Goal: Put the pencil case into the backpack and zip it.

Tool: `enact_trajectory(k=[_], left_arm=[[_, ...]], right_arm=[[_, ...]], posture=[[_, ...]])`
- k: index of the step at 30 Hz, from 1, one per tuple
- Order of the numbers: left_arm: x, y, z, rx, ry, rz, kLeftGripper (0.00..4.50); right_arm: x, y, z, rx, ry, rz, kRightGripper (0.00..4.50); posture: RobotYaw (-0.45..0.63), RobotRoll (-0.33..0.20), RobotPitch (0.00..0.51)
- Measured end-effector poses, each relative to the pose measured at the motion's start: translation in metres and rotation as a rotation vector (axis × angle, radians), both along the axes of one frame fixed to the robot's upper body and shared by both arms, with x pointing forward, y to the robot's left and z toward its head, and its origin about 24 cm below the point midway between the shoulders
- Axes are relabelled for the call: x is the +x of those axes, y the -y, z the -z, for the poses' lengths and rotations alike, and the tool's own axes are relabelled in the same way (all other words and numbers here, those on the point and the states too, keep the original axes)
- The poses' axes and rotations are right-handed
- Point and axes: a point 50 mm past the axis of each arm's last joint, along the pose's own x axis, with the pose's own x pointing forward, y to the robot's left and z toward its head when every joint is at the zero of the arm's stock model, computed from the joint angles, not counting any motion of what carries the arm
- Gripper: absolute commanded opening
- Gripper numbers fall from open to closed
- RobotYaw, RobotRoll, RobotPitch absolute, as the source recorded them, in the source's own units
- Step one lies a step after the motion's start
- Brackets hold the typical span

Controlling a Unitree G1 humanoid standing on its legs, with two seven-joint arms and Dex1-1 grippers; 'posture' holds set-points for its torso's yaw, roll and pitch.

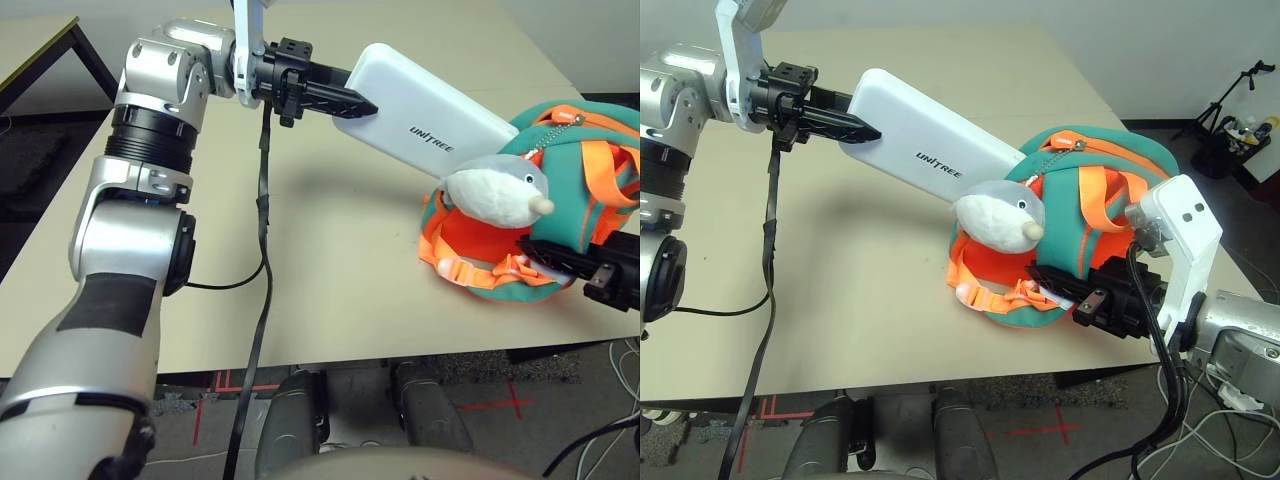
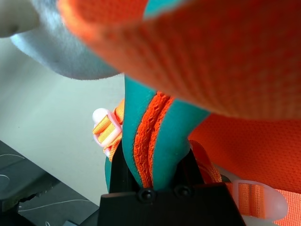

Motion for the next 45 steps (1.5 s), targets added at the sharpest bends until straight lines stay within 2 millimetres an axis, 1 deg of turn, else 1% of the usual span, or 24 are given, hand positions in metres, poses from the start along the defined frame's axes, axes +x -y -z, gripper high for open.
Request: enact_trajectory(k=[5, 8, 10, 13, 15, 21, 27, 35, 45], left_arm=[[-0.001, -0.003, -0.001, -0.006, -0.018, -0.007, 1.33], [-0.003, -0.001, -0.003, -0.010, -0.026, 0.005, 1.33], [-0.004, 0.003, 0.000, -0.014, -0.026, 0.018, 1.33], [-0.003, 0.016, 0.015, -0.027, -0.058, 0.061, 1.33], [-0.002, 0.024, 0.021, -0.034, -0.076, 0.082, 1.33], [-0.002, 0.045, 0.027, -0.038, -0.048, 0.135, 1.33], [0.005, 0.064, 0.041, -0.033, 0.001, 0.133, 1.33], [0.011, 0.082, 0.056, 0.027, 0.094, 0.125, 1.33], [0.011, 0.103, 0.078, 0.030, 0.089, 0.130, 1.33]], right_arm=[[0.000, 0.001, 0.001, 0.004, 0.000, 0.003, 0.19], [0.000, 0.002, 0.002, 0.003, 0.004, 0.011, 0.19], [0.000, 0.002, 0.003, 0.003, 0.001, 0.012, 0.19], [0.001, 0.001, 0.004, 0.007, -0.002, 0.012, 0.19], [0.001, 0.001, 0.005, 0.005, -0.005, 0.009, 0.19], [0.003, -0.001, 0.006, 0.006, -0.006, 0.001, 0.19], [0.007, -0.004, 0.005, 0.010, 0.007, -0.009, 0.19], [0.011, -0.008, 0.004, 0.019, 0.031, -0.025, 0.19], [0.014, -0.012, 0.006, 0.028, 0.036, -0.033, 0.19]], posture=[[-0.23, 0.000, 0.148], [-0.23, 0.000, 0.149], [-0.24, 0.000, 0.150], [-0.25, 0.000, 0.151], [-0.25, 0.000, 0.151], [-0.26, 0.000, 0.156], [-0.26, 0.000, 0.154], [-0.26, 0.000, 0.150], [-0.27, 0.000, 0.144]])
